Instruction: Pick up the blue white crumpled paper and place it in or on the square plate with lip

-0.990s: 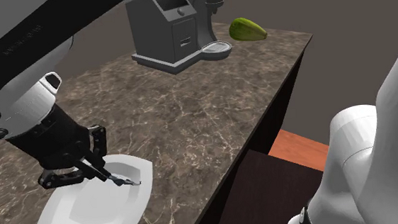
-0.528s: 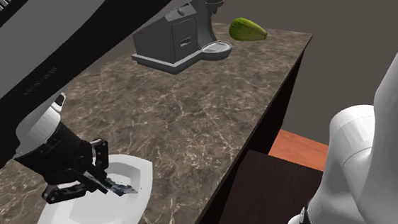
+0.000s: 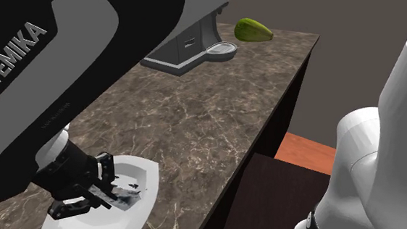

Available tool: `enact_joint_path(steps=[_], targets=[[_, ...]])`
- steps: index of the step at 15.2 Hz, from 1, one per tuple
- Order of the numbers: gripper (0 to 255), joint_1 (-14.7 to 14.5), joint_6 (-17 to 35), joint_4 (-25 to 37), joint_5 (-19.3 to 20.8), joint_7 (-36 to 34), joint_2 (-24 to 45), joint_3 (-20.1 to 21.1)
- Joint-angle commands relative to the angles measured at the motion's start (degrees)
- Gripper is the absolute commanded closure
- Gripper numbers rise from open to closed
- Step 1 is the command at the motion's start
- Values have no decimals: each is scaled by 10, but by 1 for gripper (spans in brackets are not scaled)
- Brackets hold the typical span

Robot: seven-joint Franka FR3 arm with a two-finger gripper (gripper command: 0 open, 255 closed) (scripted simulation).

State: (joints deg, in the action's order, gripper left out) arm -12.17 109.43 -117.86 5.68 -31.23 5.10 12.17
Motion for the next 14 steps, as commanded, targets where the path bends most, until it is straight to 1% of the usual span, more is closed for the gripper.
enact_joint_path(steps=[1,4,5,10,14], targets=[[255,3,-3,-3,6,-2,5,-4],[255,3,-3,-3,6,-2,5,-3],[0,3,-2,-6,6,-2,4,-3],[0,3,-3,-3,6,-2,5,-3],[0,0,-76,64,1,1,-1,0]])
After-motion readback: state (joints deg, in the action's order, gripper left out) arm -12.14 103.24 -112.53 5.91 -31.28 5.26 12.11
